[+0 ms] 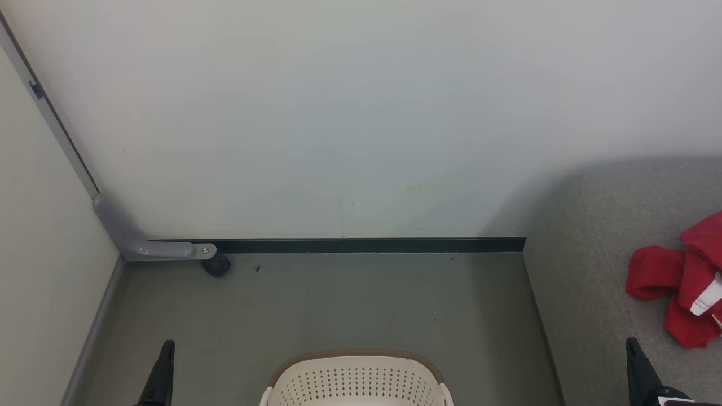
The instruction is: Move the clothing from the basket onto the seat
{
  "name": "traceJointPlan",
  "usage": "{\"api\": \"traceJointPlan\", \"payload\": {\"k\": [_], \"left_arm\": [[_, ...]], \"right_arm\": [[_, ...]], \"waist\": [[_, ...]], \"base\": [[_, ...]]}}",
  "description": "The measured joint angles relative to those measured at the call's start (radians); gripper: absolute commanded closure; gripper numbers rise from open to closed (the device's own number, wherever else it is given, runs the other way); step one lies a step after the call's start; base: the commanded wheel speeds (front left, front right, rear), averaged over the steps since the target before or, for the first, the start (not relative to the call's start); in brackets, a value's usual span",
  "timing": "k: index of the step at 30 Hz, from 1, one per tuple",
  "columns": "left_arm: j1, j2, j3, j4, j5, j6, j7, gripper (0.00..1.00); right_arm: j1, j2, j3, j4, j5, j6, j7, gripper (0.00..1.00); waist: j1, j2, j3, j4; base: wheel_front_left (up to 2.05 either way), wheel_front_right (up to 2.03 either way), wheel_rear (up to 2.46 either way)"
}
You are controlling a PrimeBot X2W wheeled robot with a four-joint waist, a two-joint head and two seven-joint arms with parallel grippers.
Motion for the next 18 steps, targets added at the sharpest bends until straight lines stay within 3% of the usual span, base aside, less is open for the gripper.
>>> {"api": "traceJointPlan", "payload": {"k": [18], "left_arm": [[0.000,0.000,0.000,0.000,0.000,0.000,0.000,1.00]], "right_arm": [[0.000,0.000,0.000,0.000,0.000,0.000,0.000,1.00]], "waist": [[0.0000,0.0000,0.000,0.000]], "base": [[0.00,0.00,0.00]]}}
